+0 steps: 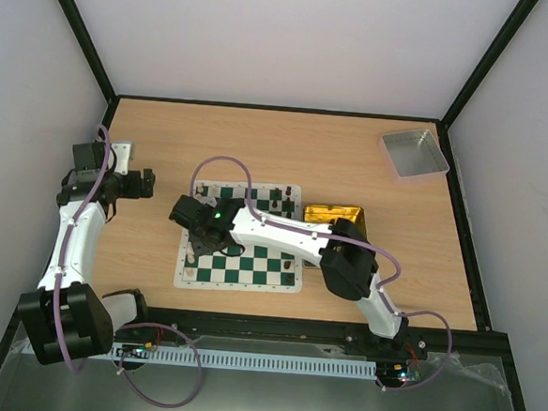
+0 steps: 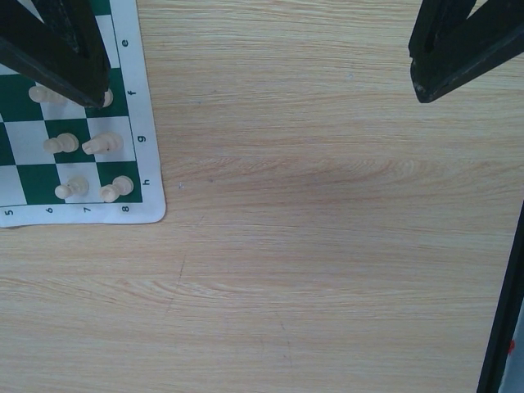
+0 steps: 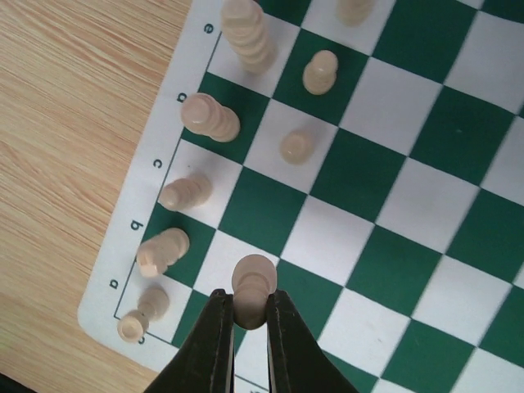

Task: Set up the chess pieces on the board
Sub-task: Place the chess piece on the chessboard.

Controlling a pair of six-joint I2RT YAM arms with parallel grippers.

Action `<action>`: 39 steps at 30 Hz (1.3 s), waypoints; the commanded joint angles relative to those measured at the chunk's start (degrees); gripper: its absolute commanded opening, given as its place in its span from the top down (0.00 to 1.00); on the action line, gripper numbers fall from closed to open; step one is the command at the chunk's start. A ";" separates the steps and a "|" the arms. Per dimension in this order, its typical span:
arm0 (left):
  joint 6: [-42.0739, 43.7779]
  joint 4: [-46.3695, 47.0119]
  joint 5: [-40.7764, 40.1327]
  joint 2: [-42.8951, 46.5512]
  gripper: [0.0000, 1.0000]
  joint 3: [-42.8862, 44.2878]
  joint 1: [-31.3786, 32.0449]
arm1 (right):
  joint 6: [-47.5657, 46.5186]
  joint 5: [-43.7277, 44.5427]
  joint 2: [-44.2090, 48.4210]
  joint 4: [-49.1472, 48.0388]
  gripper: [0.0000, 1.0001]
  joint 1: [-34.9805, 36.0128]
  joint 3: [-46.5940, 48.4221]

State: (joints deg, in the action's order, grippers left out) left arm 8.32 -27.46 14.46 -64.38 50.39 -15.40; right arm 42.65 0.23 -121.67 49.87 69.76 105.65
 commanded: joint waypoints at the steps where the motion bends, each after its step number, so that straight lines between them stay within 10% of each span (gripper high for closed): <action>1: -0.52 0.57 -0.18 0.55 0.01 -0.42 -0.26 | -1.80 -0.18 -3.90 2.58 0.94 -0.03 4.34; 39: -0.41 0.44 0.66 0.08 0.01 -0.38 -0.48 | -3.96 -3.55 -9.55 -0.91 0.94 -2.61 5.07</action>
State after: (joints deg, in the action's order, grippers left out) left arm 8.32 -27.44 14.55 -64.38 50.39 -15.44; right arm 39.57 -3.01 -129.88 49.32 67.31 109.56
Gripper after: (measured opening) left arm 0.993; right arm 0.065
